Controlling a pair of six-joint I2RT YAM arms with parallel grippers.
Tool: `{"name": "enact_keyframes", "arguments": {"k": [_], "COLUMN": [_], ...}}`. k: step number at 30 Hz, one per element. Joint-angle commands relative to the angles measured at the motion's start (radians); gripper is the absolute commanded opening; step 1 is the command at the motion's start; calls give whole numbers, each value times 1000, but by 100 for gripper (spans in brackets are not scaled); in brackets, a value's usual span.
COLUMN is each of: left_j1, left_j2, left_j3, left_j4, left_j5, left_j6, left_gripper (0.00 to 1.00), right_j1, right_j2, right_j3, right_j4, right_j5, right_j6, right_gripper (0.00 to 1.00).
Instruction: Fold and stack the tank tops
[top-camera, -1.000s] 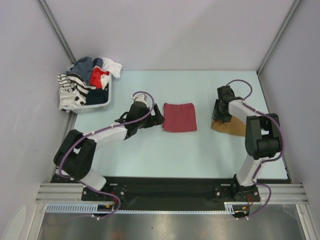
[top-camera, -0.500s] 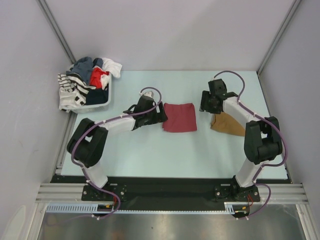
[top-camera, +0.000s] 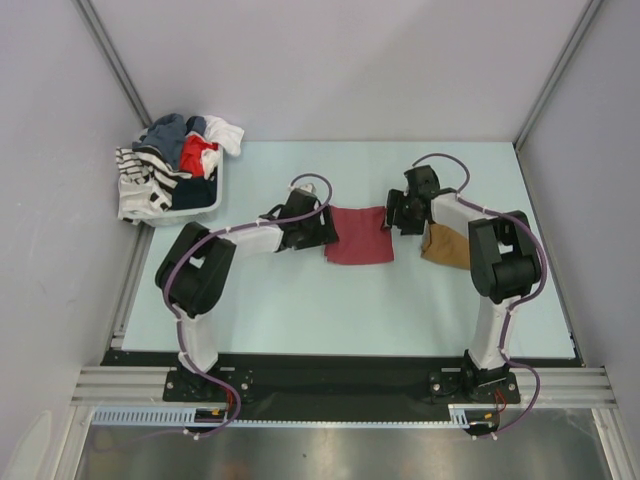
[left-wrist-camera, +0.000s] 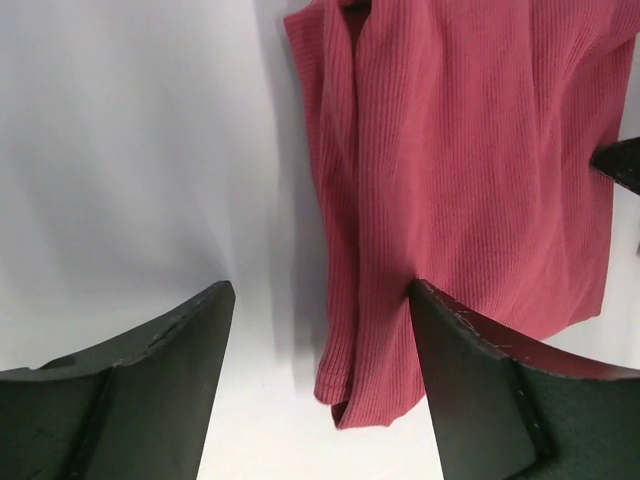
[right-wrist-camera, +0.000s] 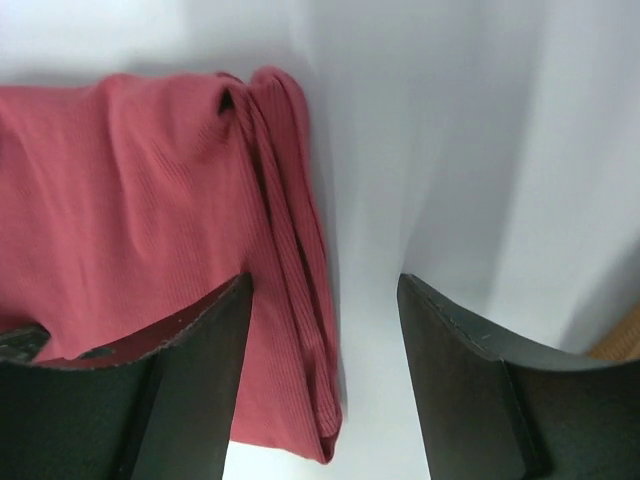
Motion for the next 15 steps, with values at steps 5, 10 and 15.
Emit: {"name": "enact_keyframes", "arguments": {"k": [5, 10, 15], "left_j1": [3, 3, 3], "left_j2": [89, 137, 174], "left_j3": [76, 112, 141], "left_j4": [-14, -36, -60], "left_j5": [28, 8, -5], "left_j6": [-24, -33, -35], "left_gripper": [64, 52, 36], "right_j1": [8, 15, 25], "right_j2": [84, 86, 95], "right_j3": [55, 48, 60], "right_j4": [55, 65, 65], "right_j5": [-58, -64, -84], "right_j6": [0, -6, -3], "right_gripper": [46, 34, 29]}}
